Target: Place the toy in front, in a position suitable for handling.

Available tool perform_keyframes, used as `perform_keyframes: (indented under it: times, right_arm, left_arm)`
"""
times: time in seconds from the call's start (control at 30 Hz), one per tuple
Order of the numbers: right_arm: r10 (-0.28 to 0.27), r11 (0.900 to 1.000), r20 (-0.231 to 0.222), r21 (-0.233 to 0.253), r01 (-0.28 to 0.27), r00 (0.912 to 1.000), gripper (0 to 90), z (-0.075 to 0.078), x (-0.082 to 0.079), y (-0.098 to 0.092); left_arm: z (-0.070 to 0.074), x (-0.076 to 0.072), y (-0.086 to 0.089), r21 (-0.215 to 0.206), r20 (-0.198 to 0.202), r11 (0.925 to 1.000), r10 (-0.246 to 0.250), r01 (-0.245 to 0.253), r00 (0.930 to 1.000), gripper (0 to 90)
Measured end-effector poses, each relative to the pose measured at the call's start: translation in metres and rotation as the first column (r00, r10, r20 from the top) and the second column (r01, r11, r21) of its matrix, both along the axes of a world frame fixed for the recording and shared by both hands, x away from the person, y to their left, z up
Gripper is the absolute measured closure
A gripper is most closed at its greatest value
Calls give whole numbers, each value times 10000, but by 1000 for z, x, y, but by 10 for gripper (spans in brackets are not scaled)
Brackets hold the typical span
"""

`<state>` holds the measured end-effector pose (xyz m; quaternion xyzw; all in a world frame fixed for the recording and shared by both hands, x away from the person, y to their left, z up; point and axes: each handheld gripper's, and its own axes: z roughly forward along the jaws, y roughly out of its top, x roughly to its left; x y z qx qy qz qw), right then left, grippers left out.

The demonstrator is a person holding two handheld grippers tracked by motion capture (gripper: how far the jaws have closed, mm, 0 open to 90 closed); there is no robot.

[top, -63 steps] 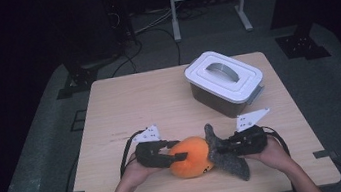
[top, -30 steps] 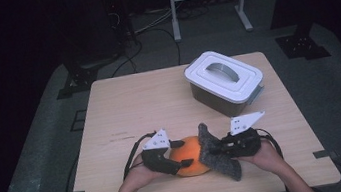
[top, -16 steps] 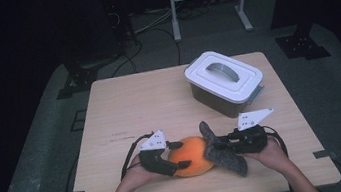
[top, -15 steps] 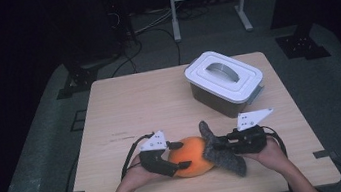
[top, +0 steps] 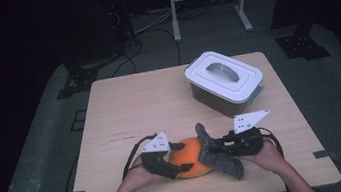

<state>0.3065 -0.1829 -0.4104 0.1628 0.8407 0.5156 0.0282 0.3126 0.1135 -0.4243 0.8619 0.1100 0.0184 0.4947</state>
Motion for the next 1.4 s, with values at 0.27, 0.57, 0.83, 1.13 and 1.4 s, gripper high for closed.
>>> perform_keyframes:
  times: [0.27, 0.57, 0.83, 1.13, 1.4]
  right_arm:
    - [170, 9984, -314, -542, -187, 9994, 759, -12, 1, -3]
    - [117, 9999, 186, -89, -115, 9998, 761, 4, -4, 3]
    - [189, 9987, -44, -476, -191, 9998, 762, -5, -2, 1]
    - [133, 9999, 272, -69, -131, 9995, 764, 7, -5, 2]
    - [327, 9990, 68, -293, -325, 9994, 761, -1, -6, 12]
  left_arm:
    - [3, 8, 9, 132, -793, 9986, 522, -513, 9955, 129]
    - [0, -2, -5, 391, -152, 9991, 154, -148, 9998, 265]
    - [0, 6, 0, 411, -789, 9981, 501, -469, 9956, 100]
    - [-4, 3, -3, 720, -725, 9974, 100, -48, 9973, 160]
    - [-1, 3, -4, 902, -715, 9959, 86, -22, 9974, 106]
